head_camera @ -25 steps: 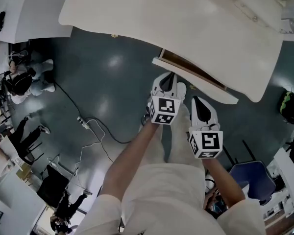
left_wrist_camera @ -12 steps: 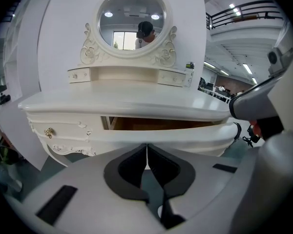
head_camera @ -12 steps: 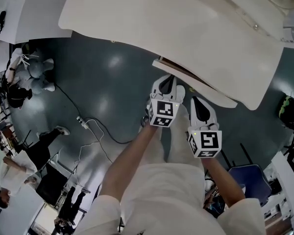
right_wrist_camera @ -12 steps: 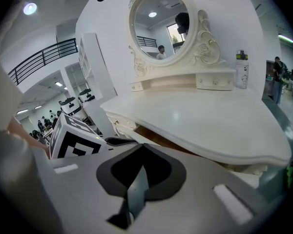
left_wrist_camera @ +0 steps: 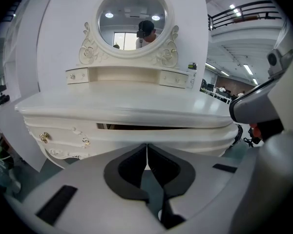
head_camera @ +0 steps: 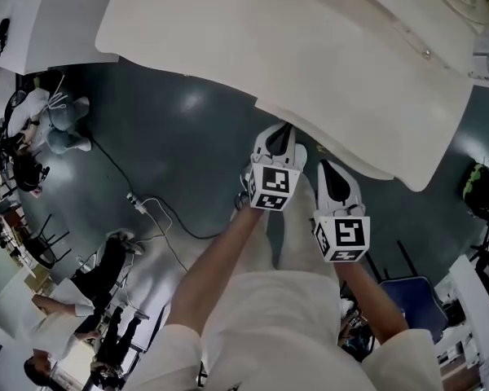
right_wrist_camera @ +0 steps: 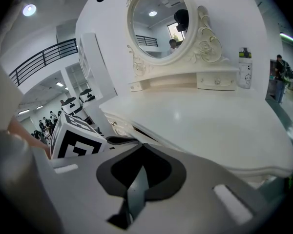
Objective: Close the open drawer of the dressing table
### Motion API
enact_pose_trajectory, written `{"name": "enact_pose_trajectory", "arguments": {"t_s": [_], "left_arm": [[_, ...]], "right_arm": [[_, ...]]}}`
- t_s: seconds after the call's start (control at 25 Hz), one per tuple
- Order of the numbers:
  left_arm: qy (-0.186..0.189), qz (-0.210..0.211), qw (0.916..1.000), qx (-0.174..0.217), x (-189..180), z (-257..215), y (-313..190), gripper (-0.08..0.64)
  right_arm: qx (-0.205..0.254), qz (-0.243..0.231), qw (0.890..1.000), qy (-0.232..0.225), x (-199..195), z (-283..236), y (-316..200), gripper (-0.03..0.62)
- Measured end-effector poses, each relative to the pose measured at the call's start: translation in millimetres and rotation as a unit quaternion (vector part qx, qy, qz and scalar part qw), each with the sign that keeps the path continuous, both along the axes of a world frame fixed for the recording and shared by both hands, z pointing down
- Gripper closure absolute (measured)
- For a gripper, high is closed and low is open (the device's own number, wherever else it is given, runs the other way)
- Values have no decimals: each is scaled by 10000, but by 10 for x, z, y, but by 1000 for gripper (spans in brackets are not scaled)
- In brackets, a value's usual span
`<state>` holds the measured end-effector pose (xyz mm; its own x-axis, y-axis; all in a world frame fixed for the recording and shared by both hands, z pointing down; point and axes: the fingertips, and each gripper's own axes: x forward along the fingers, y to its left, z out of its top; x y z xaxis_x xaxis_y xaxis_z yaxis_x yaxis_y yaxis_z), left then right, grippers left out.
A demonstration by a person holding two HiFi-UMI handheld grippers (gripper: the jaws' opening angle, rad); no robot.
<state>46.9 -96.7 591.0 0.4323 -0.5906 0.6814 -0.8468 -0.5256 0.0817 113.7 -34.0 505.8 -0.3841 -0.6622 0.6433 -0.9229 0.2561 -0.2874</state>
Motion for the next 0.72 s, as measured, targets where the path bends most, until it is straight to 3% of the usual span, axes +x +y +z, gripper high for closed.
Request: {"name": "enact_pose_trajectory", "arguments": {"t_s": [0.72], "left_arm": [[187,-99,9992,332,125,-10,-286,551]], "right_arm": [[-28,-48,10000,-48,9,0,-173,591]]}}
